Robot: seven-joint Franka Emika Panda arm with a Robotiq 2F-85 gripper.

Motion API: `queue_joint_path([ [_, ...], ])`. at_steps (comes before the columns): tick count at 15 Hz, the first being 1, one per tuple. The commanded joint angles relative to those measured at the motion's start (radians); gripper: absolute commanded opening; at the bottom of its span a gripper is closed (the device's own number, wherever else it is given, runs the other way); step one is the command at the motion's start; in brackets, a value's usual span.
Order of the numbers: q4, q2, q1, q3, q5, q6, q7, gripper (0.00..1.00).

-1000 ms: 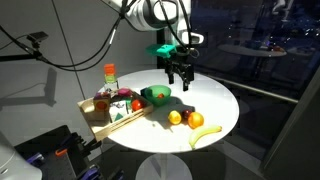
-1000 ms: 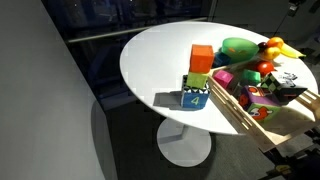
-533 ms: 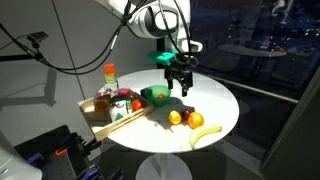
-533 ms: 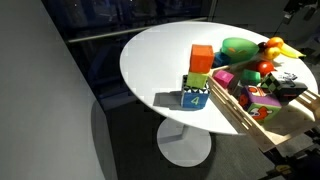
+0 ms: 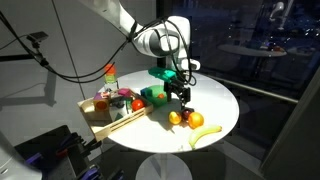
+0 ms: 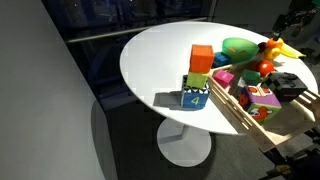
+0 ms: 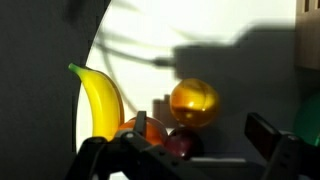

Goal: Put the yellow fruit in the bowl and move the bowl to the right

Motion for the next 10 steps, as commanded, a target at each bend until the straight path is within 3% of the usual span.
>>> queue_joint_path([
  [1, 0.01, 0.03, -0.003, -0.001, -0.001, 0.012, -0.013, 1.0],
  [10, 0.023, 0.097, -0.008, 0.003, -0.001, 0.07, -0.043, 1.0],
])
